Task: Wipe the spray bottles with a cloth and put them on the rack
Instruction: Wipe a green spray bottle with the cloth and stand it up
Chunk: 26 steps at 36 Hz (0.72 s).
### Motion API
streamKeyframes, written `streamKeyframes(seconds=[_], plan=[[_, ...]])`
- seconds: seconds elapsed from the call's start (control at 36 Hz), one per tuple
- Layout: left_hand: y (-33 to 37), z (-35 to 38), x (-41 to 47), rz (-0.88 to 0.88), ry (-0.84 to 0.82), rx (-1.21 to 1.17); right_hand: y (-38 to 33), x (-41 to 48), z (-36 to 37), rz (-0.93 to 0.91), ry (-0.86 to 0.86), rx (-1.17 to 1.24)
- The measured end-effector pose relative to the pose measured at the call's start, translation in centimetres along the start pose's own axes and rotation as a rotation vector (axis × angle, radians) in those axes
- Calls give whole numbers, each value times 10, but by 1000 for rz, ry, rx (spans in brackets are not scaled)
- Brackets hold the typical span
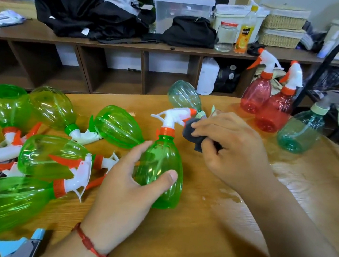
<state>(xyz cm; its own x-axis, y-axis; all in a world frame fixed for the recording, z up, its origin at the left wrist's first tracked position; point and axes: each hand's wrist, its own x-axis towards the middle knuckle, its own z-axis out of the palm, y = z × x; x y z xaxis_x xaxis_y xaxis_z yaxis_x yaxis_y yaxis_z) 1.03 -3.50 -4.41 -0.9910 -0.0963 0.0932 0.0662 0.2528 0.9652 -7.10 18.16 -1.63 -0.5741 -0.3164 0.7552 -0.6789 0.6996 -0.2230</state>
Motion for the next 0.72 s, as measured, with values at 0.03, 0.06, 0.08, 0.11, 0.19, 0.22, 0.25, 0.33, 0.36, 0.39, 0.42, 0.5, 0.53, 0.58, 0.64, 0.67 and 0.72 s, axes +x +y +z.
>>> streamKeyframes(seconds=[0.03,0.06,0.08,0.11,0.19,0.22,0.25,0.33,0.36,0.39,0.42,0.5,0.53,0.58,0.64,0.67,0.72], plan=[[0,-2,1,-1,1,-7,0,-1,0,54,48,79],[0,-4,2,1,1,-10,-1,-1,-1,142,107,186],[0,-7,4,5,5,-2,-1,-1,-1,229,168,275],[0,-9,6,10,14,13,-2,0,-1,298,219,330],[0,-9,5,15,-2,18,-5,2,0,301,276,335],[0,-7,3,17,-18,12,-6,2,2,241,262,308],[0,-5,2,20,-32,10,-7,1,4,170,229,271],[4,-4,0,7,-52,-66,-8,-3,13,32,115,153],[6,-4,0,-1,-53,-99,-7,-3,14,21,97,137],[7,-4,1,-10,-50,-119,-6,-3,15,14,91,123],[7,-4,2,-15,-42,-129,-6,-2,14,8,89,110],[8,-7,4,-19,-25,-150,-8,-3,12,30,111,162],[8,-8,5,-7,-22,-136,-9,-4,12,75,136,209],[7,-9,5,12,-18,-113,-10,-3,10,233,211,360],[7,-9,3,20,-38,-100,-9,-1,9,409,258,536],[7,-9,2,19,-56,-96,-8,0,9,464,255,602],[5,-8,0,17,-67,-90,-9,1,13,496,214,671]])
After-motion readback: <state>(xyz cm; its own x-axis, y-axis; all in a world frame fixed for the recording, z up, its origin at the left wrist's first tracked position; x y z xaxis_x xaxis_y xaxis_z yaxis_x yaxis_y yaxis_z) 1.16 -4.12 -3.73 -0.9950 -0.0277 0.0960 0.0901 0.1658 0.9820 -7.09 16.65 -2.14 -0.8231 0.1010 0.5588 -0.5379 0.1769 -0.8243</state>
